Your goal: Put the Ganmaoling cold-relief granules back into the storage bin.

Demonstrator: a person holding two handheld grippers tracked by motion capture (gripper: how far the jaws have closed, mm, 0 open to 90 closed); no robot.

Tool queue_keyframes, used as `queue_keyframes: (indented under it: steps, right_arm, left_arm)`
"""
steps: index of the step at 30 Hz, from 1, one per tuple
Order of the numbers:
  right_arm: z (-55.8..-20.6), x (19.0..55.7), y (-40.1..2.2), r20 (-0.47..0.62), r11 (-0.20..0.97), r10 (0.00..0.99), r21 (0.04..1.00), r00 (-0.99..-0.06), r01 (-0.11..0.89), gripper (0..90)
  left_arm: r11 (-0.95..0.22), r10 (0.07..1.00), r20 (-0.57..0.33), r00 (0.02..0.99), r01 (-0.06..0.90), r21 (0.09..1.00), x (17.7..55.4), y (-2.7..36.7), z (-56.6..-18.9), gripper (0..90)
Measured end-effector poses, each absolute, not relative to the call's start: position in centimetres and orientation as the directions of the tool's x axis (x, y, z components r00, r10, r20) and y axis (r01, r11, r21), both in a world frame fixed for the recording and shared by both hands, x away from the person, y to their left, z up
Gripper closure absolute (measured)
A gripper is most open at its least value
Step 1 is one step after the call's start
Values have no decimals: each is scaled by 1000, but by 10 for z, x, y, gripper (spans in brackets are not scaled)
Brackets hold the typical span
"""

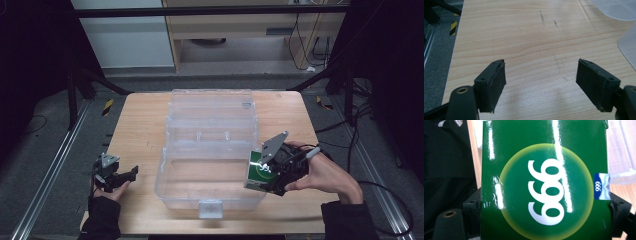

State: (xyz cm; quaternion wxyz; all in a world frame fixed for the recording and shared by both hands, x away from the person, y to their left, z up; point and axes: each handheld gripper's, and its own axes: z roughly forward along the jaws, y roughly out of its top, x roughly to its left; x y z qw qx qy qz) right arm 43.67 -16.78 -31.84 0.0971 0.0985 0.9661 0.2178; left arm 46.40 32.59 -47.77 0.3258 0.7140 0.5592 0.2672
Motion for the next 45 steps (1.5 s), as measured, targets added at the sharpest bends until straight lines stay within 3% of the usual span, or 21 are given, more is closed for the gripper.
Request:
queue_keyframes:
  steps: [27, 45]
  right_arm:
    - [-336, 450, -137, -129, 883, 210, 450, -969, 131, 160]
    - [-357, 453, -124, -124, 912, 184, 392, -975, 123, 161]
  left_arm:
    - [-161, 973, 16, 232, 623, 766, 464, 327, -477, 231]
    - [-159, 973, 14, 232, 621, 768, 464, 328, -477, 231]
